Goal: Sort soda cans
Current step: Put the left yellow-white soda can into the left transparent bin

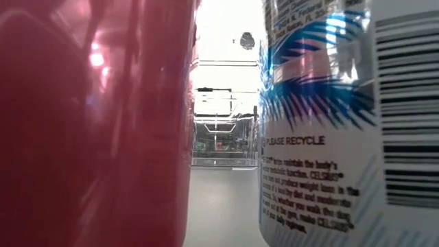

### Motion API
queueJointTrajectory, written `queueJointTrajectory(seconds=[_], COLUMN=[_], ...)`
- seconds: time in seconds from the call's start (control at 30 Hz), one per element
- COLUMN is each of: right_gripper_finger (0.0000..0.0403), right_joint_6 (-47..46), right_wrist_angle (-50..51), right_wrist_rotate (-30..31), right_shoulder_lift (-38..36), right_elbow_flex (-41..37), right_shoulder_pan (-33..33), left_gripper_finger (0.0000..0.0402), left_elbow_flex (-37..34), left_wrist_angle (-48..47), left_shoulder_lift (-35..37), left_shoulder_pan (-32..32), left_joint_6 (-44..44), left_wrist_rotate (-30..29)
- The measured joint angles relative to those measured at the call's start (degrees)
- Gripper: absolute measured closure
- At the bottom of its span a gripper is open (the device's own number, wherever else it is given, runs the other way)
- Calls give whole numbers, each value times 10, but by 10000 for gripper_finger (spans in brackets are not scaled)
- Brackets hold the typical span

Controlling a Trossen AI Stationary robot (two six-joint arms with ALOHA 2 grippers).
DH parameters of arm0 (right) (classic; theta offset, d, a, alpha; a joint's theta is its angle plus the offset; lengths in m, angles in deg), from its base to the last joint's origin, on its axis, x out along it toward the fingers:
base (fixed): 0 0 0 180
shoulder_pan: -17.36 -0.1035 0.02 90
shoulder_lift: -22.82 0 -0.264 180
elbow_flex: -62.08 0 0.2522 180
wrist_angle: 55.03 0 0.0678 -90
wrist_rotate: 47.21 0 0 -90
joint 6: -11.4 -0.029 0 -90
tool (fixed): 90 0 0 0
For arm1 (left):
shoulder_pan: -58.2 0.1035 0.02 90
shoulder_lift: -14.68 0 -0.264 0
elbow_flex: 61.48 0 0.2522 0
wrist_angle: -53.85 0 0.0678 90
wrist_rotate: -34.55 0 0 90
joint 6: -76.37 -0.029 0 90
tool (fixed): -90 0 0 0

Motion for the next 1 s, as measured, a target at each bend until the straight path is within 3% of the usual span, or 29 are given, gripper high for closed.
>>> queueJointTrajectory(seconds=[0.13,0.33,0.4,0.7,1.0], right_gripper_finger=[337,337,337,337,337], right_joint_6=[0,10,16,21,22], right_wrist_angle=[0,0,0,1,1], right_wrist_rotate=[0,-2,-2,-4,-36], right_shoulder_lift=[0,0,0,0,0], right_elbow_flex=[0,0,0,0,0], right_shoulder_pan=[0,0,0,0,-6], left_gripper_finger=[21,21,21,21,21], left_elbow_flex=[0,0,0,0,0], left_wrist_angle=[22,115,148,194,201], left_shoulder_lift=[-27,-49,-54,-70,-93], left_shoulder_pan=[0,0,-2,-43,-176], left_joint_6=[4,5,23,163,354], left_wrist_rotate=[25,177,198,211,166])
